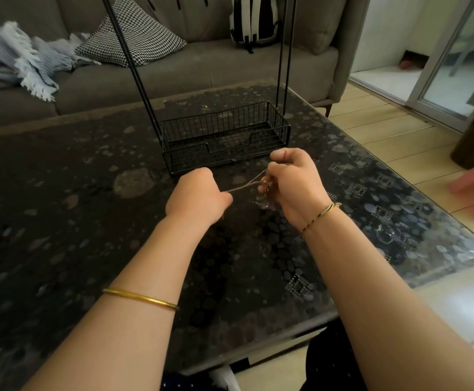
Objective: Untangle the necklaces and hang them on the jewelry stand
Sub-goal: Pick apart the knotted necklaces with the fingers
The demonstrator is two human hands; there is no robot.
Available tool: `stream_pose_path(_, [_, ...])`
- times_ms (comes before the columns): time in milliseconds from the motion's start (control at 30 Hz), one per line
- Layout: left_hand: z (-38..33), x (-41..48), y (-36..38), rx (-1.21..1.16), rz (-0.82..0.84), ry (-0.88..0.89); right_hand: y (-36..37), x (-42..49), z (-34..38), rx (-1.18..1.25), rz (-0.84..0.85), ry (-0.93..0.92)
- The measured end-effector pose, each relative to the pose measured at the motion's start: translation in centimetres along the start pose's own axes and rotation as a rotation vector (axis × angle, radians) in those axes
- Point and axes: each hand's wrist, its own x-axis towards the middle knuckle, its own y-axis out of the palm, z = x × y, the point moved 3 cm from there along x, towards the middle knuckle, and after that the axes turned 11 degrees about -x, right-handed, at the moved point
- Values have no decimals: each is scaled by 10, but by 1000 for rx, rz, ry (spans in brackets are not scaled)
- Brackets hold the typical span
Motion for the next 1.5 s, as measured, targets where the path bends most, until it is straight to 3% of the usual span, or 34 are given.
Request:
stream_pose_path(167, [-1,1,0,-39,-84,53,4,0,0,-51,95,-9])
stream_pose_path(633, [2,1,-6,-615,-7,-15,1,2,-9,-459,275,24])
stream_pose_path(733, [2,1,-8,-564,11,19,0,1,-6,-604,226,-51])
stream_pose_path(900, [5,0,-12,-348,13,62,-7,7,-2,-784,-36,-217])
stream_pose_path(1100, [4,0,-7,-296,5,93,-6,6,1,-589,-86,-326])
stream_pose_path(1333, [0,-1,-5,-222,96,80,-8,-2,7,-168,-63,-178])
stream_pose_path(1500, [3,1,-4,-302,21,61,-5,-1,4,-263,11,-116])
